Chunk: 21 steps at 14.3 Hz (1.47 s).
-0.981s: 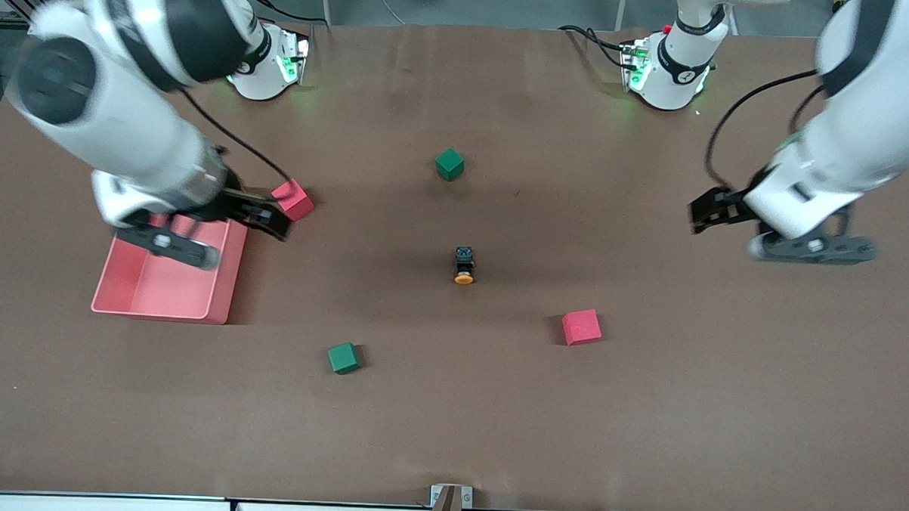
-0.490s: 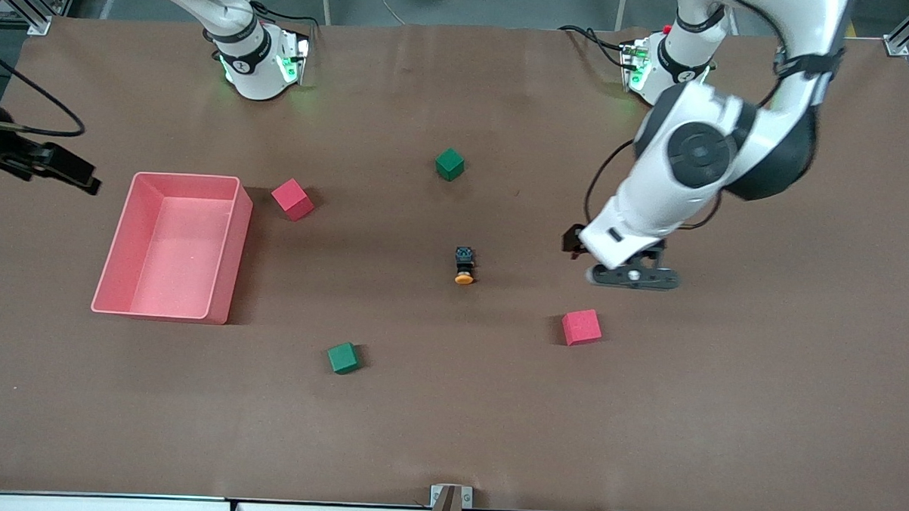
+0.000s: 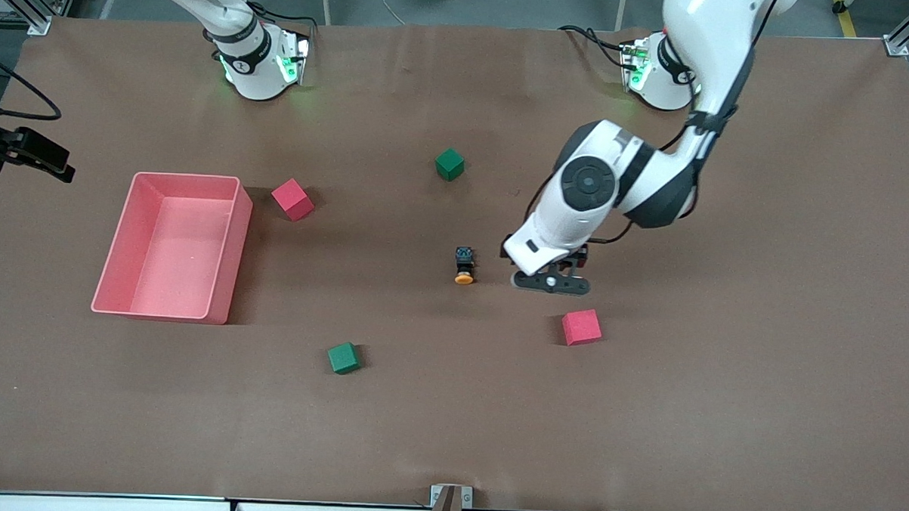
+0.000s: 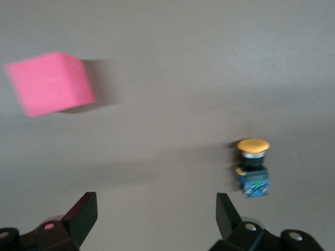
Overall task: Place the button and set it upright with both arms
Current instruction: 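Lower the left gripper over the button while the right gripper withdraws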
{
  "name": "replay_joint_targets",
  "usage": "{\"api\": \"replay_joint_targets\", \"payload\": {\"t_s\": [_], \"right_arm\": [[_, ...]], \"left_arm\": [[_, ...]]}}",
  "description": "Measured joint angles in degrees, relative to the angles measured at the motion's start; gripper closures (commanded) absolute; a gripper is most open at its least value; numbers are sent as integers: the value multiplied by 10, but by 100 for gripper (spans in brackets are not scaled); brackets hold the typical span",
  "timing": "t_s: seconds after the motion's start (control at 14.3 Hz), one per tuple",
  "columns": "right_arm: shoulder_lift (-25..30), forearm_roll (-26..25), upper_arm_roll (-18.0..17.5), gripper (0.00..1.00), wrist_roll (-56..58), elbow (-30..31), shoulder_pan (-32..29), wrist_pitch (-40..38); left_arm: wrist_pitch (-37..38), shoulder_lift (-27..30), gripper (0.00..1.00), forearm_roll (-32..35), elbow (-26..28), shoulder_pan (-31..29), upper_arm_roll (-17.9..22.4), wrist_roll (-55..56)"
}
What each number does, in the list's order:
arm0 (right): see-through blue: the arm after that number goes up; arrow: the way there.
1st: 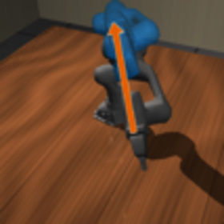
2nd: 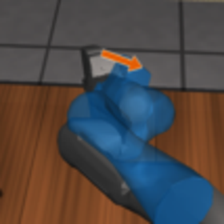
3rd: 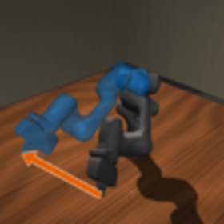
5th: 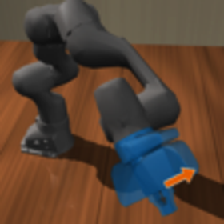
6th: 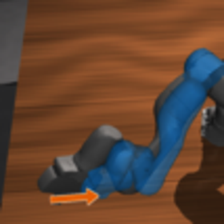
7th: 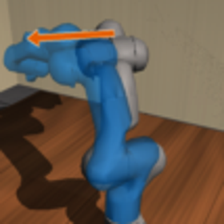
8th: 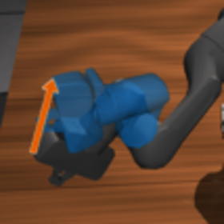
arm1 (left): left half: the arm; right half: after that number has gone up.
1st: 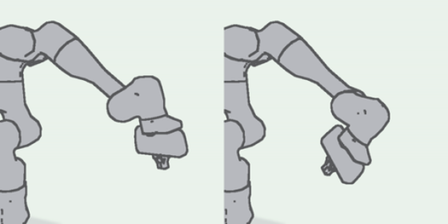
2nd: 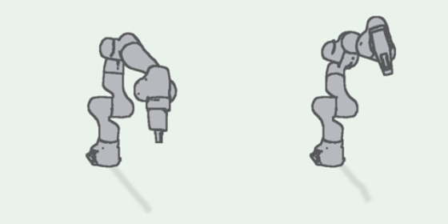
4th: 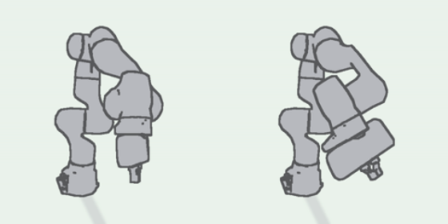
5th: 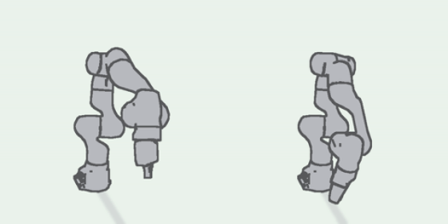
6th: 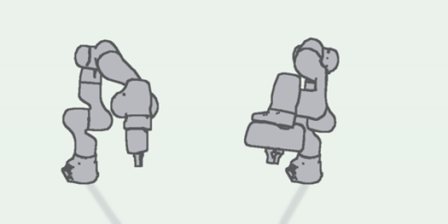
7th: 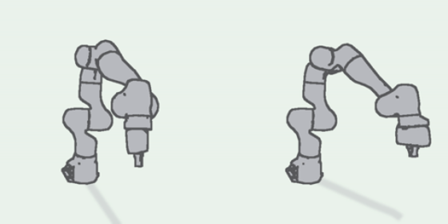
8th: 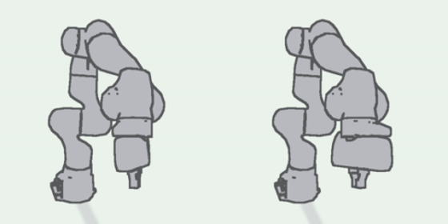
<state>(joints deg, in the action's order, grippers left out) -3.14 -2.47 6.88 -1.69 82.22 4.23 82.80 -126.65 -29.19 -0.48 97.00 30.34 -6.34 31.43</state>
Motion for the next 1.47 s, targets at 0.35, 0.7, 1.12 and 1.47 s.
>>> {"api": "replay_joint_targets", "payload": {"t_s": [0.35,0.7,1.12,1.47], "right_arm": [[50,3,-2,0,9,67,-3,42],[64,4,-2,0,30,82,-6,44],[64,4,-4,0,33,84,-6,43],[65,4,-3,0,58,84,-7,43]], "left_arm": [[-79,-92,0,29,-39,60,2,100],[-83,-158,0,66,-100,94,4,177],[-83,-185,0,81,-131,111,11,211],[-83,-202,11,82,-145,122,25,216]]}}
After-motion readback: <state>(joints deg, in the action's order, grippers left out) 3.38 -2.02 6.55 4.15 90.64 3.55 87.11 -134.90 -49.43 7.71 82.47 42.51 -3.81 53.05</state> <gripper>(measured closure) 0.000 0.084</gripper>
